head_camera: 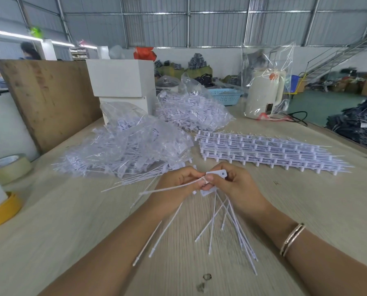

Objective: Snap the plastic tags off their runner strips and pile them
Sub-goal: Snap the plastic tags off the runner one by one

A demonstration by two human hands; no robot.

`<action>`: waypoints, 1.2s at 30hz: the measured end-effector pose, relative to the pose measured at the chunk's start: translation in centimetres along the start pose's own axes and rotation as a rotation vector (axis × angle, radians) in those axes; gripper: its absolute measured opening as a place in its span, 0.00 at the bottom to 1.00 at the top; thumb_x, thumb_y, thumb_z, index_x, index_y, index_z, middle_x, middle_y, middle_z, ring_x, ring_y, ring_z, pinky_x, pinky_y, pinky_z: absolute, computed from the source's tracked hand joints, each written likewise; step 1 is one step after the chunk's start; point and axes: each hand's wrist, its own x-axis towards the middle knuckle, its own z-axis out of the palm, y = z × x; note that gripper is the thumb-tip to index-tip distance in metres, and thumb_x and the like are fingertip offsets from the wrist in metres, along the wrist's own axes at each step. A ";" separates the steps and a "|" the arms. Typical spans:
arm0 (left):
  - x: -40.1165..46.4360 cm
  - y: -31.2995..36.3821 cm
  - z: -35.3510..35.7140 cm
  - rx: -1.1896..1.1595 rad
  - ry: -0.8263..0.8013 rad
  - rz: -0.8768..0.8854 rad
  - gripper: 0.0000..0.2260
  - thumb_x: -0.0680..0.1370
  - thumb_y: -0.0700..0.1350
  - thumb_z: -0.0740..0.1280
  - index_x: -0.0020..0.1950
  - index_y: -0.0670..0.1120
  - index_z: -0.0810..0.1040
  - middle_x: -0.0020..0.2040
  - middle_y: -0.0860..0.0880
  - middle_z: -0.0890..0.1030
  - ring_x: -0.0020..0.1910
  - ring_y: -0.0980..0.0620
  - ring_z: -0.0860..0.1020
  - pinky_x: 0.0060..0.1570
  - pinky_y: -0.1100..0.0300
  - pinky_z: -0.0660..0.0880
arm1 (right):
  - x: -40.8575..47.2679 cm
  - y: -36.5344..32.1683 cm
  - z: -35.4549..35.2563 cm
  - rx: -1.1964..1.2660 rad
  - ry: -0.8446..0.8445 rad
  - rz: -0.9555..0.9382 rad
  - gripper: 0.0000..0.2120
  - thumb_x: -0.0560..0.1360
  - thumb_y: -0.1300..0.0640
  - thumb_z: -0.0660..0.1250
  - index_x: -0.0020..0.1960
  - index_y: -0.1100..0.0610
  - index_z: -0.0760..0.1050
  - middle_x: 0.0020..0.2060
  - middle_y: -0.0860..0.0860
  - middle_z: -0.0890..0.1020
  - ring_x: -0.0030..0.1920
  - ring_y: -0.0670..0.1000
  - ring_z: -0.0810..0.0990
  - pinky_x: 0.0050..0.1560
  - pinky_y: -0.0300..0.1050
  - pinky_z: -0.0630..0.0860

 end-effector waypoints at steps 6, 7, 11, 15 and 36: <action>0.4 0.4 -0.7 -0.072 0.083 -0.029 0.03 0.76 0.33 0.65 0.46 0.38 0.78 0.32 0.54 0.82 0.33 0.62 0.80 0.29 0.72 0.72 | 0.0 -0.2 -0.3 0.145 0.041 0.034 0.04 0.73 0.63 0.66 0.42 0.63 0.78 0.37 0.55 0.84 0.40 0.51 0.83 0.42 0.38 0.78; 0.3 0.2 -0.7 -0.045 0.108 -0.043 0.03 0.75 0.35 0.67 0.45 0.43 0.79 0.35 0.54 0.83 0.36 0.61 0.80 0.33 0.70 0.74 | 0.1 -0.1 -0.3 0.063 0.040 0.049 0.03 0.73 0.62 0.67 0.41 0.61 0.78 0.37 0.53 0.83 0.38 0.48 0.82 0.41 0.36 0.76; 0.0 -0.9 -0.3 0.223 0.129 -0.027 0.09 0.72 0.41 0.73 0.43 0.55 0.78 0.39 0.57 0.80 0.39 0.63 0.77 0.42 0.71 0.73 | 0.9 1.0 -1.2 -0.410 0.108 0.179 0.05 0.74 0.60 0.70 0.41 0.52 0.78 0.44 0.49 0.79 0.45 0.43 0.77 0.53 0.41 0.71; 0.0 -1.3 -0.3 0.439 0.116 0.051 0.07 0.72 0.42 0.72 0.45 0.53 0.78 0.41 0.58 0.80 0.41 0.63 0.76 0.42 0.68 0.72 | 0.9 1.3 -1.4 -0.662 0.079 0.262 0.08 0.73 0.53 0.70 0.36 0.43 0.76 0.48 0.47 0.77 0.57 0.52 0.73 0.64 0.57 0.65; -0.5 -0.2 0.1 0.750 -0.028 0.177 0.17 0.74 0.46 0.59 0.61 0.50 0.76 0.53 0.54 0.77 0.50 0.53 0.76 0.48 0.54 0.74 | 0.7 0.8 -0.7 -0.310 0.080 0.101 0.13 0.75 0.64 0.66 0.34 0.53 0.79 0.41 0.48 0.77 0.50 0.50 0.74 0.57 0.44 0.66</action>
